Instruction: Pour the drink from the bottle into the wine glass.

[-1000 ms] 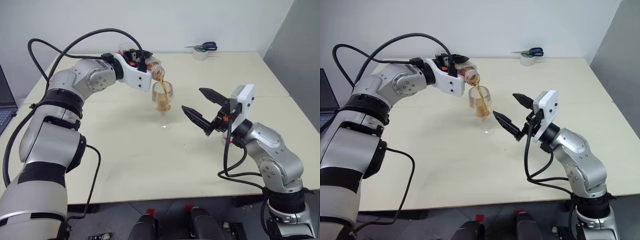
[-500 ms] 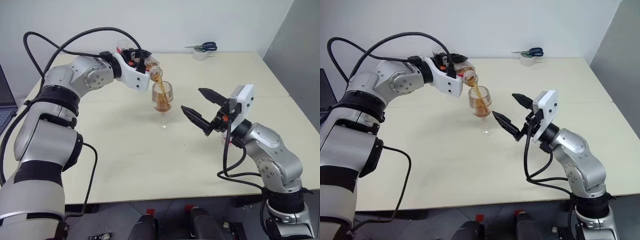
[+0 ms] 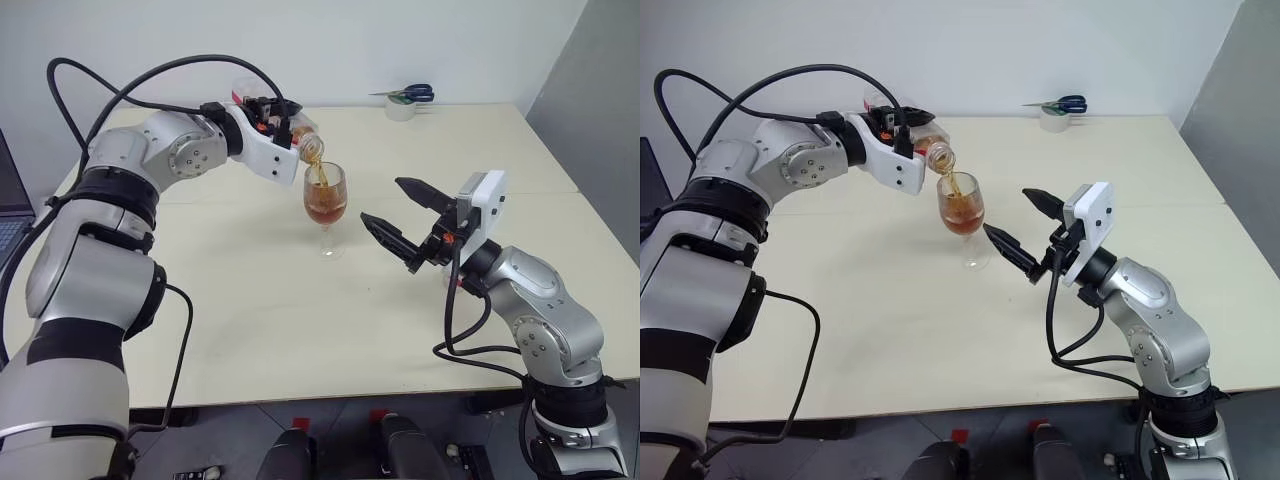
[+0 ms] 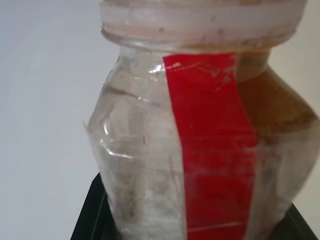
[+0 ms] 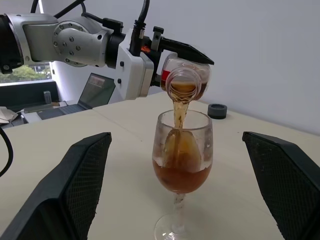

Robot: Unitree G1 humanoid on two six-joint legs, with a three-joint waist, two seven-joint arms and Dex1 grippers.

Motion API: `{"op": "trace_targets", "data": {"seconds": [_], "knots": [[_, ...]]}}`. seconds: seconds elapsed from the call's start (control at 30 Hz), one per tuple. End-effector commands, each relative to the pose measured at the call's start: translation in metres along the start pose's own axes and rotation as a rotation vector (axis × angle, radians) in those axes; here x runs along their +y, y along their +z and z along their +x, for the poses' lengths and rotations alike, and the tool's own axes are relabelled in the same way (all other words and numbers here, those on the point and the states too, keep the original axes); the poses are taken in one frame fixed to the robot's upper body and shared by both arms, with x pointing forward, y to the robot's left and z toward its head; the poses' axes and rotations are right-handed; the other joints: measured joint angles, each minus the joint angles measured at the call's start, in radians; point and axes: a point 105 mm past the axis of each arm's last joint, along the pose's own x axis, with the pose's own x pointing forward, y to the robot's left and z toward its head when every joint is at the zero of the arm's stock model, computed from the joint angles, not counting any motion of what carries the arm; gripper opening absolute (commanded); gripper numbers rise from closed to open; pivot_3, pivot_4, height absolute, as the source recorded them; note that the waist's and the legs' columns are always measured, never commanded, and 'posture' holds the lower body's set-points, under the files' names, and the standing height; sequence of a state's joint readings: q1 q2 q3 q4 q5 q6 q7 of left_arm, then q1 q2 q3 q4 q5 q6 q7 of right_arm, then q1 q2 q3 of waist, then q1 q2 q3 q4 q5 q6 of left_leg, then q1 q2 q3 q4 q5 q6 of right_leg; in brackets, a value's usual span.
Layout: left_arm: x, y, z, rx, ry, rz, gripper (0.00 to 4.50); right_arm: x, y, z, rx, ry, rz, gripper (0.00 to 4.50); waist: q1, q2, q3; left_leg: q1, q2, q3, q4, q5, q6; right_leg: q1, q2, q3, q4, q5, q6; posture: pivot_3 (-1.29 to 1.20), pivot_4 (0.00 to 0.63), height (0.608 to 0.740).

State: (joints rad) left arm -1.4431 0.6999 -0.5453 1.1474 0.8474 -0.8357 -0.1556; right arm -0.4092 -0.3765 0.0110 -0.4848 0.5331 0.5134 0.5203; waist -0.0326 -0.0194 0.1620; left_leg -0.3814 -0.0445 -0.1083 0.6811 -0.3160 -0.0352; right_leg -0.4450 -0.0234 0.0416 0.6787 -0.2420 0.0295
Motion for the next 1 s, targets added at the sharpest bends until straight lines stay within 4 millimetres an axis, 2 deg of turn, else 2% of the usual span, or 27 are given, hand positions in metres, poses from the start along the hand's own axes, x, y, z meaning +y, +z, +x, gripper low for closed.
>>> {"op": "trace_targets", "data": {"seconds": [0.03, 0.23, 0.37, 0.6, 0.73, 0.83, 1.0], "knots": [[0.025, -0.004, -0.002, 0.014, 0.072, 0.028, 1.69, 0.005, 0.013, -0.001, -0.046, 0.013, -0.024, 4.5, 0.0, 0.0, 0.0, 0.0, 0.0, 0.0, 0.0, 0.0, 0.0, 0.0, 0.0, 0.0, 0.0, 0.0, 0.0, 0.0, 0.15, 0.74], [0.026, -0.003, 0.0, 0.012, 0.08, -0.007, 1.69, 0.005, 0.012, -0.001, -0.043, 0.012, -0.02, 4.5, 0.0, 0.0, 0.0, 0.0, 0.0, 0.0, 0.0, 0.0, 0.0, 0.0, 0.0, 0.0, 0.0, 0.0, 0.0, 0.0, 0.15, 0.74], [0.027, -0.001, 0.001, 0.0, 0.109, -0.135, 1.69, 0.004, 0.011, -0.002, -0.041, 0.01, -0.02, 4.5, 0.0, 0.0, 0.0, 0.0, 0.0, 0.0, 0.0, 0.0, 0.0, 0.0, 0.0, 0.0, 0.0, 0.0, 0.0, 0.0, 0.15, 0.74], [0.018, 0.003, -0.003, -0.038, 0.139, -0.331, 1.69, 0.007, 0.011, -0.002, -0.038, 0.013, -0.018, 4.5, -0.002, 0.0, 0.0, 0.001, 0.0, -0.001, 0.0, 0.0, 0.0, 0.0, 0.0, 0.001, 0.001, 0.0, 0.0, 0.0, 0.15, 0.74], [0.011, 0.017, -0.008, -0.096, 0.227, -0.571, 1.69, 0.009, 0.011, -0.001, -0.034, 0.019, -0.011, 4.5, -0.004, 0.001, -0.001, 0.001, 0.001, -0.002, 0.001, 0.0, 0.0, 0.0, 0.0, 0.001, 0.001, 0.0, 0.0, 0.0, 0.15, 0.74], [0.006, 0.022, -0.015, -0.067, 0.286, -0.73, 1.69, 0.011, 0.011, 0.001, -0.031, 0.033, -0.004, 4.5, -0.007, 0.0, -0.001, 0.0, 0.001, -0.003, 0.001, 0.0, 0.0, 0.0, -0.003, 0.001, 0.001, 0.0, 0.0, 0.0, 0.15, 0.74], [0.016, 0.019, -0.033, 0.057, 0.495, -1.097, 1.69, 0.021, 0.013, 0.001, -0.012, 0.105, -0.015, 4.5, -0.007, 0.0, -0.001, 0.0, 0.001, -0.004, 0.002, 0.0, 0.0, 0.0, -0.003, 0.001, 0.002, 0.0, 0.0, 0.0, 0.15, 0.74]]}}
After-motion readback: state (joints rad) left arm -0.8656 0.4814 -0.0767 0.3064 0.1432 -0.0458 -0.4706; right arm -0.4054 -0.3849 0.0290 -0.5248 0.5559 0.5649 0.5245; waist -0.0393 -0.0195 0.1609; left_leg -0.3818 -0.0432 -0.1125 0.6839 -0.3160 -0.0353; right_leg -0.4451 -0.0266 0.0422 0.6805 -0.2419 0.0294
